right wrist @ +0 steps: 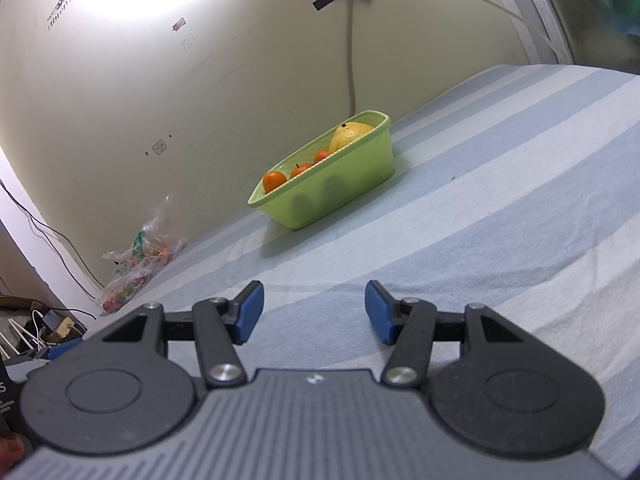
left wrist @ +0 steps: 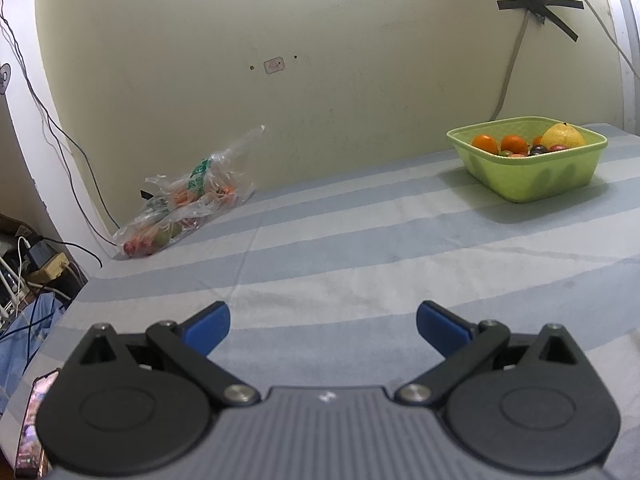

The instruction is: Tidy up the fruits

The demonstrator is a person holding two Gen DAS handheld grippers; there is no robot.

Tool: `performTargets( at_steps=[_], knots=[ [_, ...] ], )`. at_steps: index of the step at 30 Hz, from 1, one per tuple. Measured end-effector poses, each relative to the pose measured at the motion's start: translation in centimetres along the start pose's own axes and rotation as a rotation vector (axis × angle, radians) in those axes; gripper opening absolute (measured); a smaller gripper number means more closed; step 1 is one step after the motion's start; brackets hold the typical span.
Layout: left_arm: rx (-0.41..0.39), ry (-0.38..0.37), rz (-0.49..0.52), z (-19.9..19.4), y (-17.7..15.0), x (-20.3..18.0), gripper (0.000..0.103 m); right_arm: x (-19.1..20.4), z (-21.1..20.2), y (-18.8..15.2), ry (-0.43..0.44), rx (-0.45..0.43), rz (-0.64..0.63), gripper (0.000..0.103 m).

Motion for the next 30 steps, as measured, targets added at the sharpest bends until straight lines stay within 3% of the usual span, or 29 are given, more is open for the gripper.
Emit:
performTargets(
  at_steps=[17,30],
  knots=[
    [-0.026,0.033,0.045,-0.03,-0.12,-0.27,0.103,0.00,-0.02,0.01,0.000,0.000,0.000,0.059],
    [-0.027,0.013,0.051,0.00,-0.18,-0.33,0.103,0.04,-0.05,0.01,0.001,-0.003,0.001,0.059]
  ],
)
Point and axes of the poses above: each gripper's, at about its wrist camera, not at the fingertips, and z roughly the way its jaws point, x to its left, y to its top, the point moved 7 cm from there along z, roughly the way its jaws point, and after that the axes turned 15 degrees about -x, right-handed, at the moved point
